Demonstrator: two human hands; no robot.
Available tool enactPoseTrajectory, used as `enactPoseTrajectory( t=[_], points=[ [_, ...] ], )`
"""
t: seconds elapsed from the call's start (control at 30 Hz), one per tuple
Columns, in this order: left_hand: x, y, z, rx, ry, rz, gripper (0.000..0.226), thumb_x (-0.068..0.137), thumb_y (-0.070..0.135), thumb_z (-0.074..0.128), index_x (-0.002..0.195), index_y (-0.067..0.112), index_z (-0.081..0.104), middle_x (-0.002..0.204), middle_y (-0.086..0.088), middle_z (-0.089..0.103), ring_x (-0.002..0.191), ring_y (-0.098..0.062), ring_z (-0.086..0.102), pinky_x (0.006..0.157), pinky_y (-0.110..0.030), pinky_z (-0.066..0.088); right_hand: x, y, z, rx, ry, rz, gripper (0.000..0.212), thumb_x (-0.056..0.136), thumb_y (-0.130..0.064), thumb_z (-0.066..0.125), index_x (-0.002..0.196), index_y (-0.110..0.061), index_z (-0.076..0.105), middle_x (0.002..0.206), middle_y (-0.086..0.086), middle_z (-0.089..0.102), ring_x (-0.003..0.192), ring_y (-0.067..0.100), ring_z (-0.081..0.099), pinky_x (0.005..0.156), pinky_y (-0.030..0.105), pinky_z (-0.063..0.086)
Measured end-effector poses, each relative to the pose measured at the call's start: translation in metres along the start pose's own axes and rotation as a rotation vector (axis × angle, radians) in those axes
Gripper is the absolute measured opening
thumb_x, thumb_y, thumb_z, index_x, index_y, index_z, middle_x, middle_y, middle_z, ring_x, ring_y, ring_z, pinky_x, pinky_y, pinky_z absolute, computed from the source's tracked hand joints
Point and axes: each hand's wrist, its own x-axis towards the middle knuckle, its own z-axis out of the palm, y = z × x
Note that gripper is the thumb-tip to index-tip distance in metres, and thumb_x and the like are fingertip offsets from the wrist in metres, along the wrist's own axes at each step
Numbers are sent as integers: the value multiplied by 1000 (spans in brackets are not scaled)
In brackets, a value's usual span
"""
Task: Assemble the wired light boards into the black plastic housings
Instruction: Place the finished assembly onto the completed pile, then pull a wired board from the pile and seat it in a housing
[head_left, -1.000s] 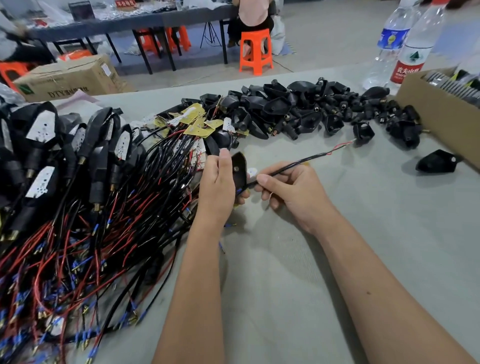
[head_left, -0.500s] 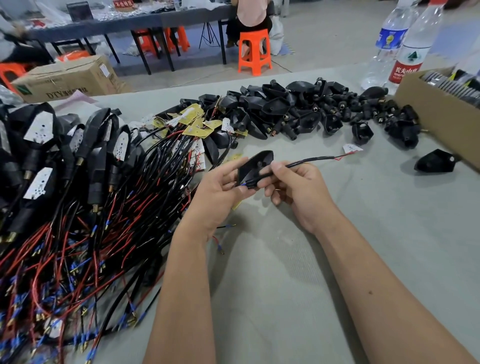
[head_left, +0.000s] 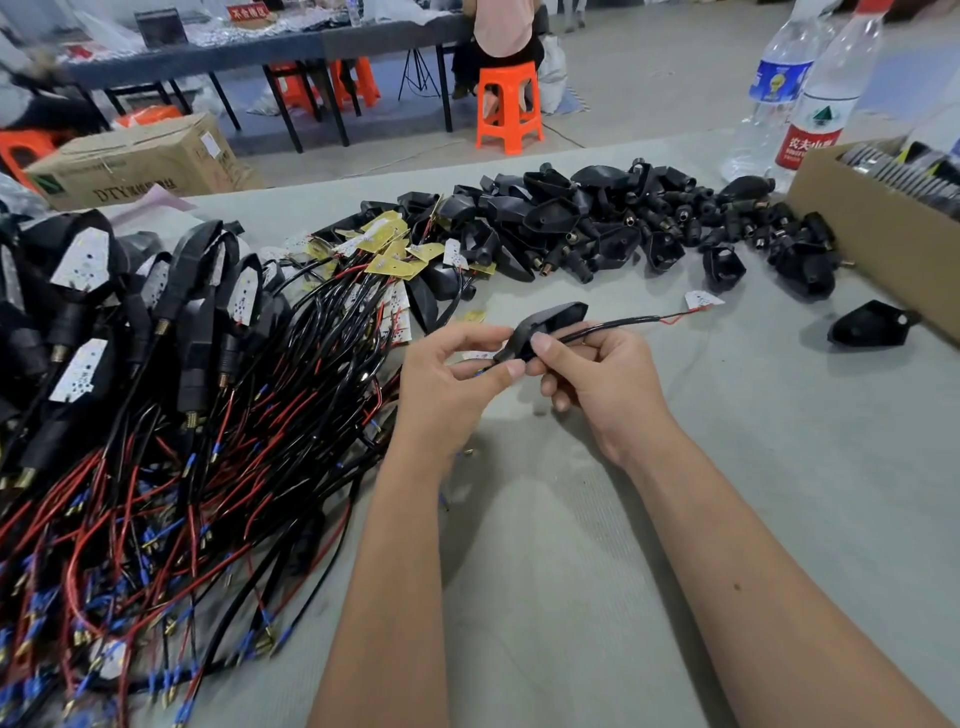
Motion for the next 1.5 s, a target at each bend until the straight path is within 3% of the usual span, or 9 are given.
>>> enactPoseTrajectory(
  t=[0.1,0.23,0.4,0.63,0.8,1.17,1.3,1.4,1.5],
  points=[
    [-1,1,-2,-158,-10,-39,27,85,-13,71,104,6,76,95,-11,79,90,-25,78,80,-25,60,1,-2,-1,55,-20,4,18,101,-13,65,87,-6,76,77,13,74,57,16,59,47,22,45],
    [-2,2,-6,-226,127,-80,16,87,-6,74,90,9,78,86,-22,76,80,-29,78,75,-28,62,3,-3,-2,91,-49,65,20,104,-14,59,95,-2,73,79,13,74,58,15,60,47,21,46],
    [-2,1,-14,-169,115,-67,13,90,-1,74,84,10,79,82,-18,77,70,-26,76,67,-25,61,4,-4,-2,72,30,102,16,99,-14,68,90,-1,72,71,10,71,52,12,55,44,20,43],
    [1,3,-24,-78,256,-23,16,97,8,68,82,3,71,68,-6,71,56,-16,67,52,-22,53,7,-11,-10,321,198,174,14,98,-13,69,88,-4,66,66,5,68,53,8,53,43,16,40],
    [3,5,-32,-112,397,7,20,100,9,64,80,9,68,64,2,69,56,-12,66,53,-19,52,8,-15,-12,393,235,186,15,98,-10,68,85,-4,65,66,5,68,53,7,53,42,15,39],
    [2,4,-30,-69,478,45,18,100,12,63,83,11,68,65,3,68,57,-11,64,54,-19,50,11,-15,-17,469,301,157,11,98,-7,67,88,-1,65,70,7,70,54,7,53,43,14,40],
    [1,7,-41,-63,522,8,21,103,13,58,83,11,64,62,6,66,56,-11,65,53,-19,50,14,-19,-28,669,326,176,18,102,-17,62,92,-4,67,71,4,65,54,8,52,41,16,39],
    [0,8,-47,82,522,14,20,103,14,55,84,13,61,66,5,67,63,-15,69,61,-25,55,16,-20,-34,774,340,160,31,106,-28,56,93,-4,71,67,2,59,52,8,50,42,16,38],
    [-3,6,-39,566,525,197,3,96,14,62,93,15,62,89,4,67,87,-16,62,81,-25,49,15,-17,-34,681,333,153,32,107,-27,55,93,-3,72,68,3,59,53,8,50,43,17,39]
  ],
)
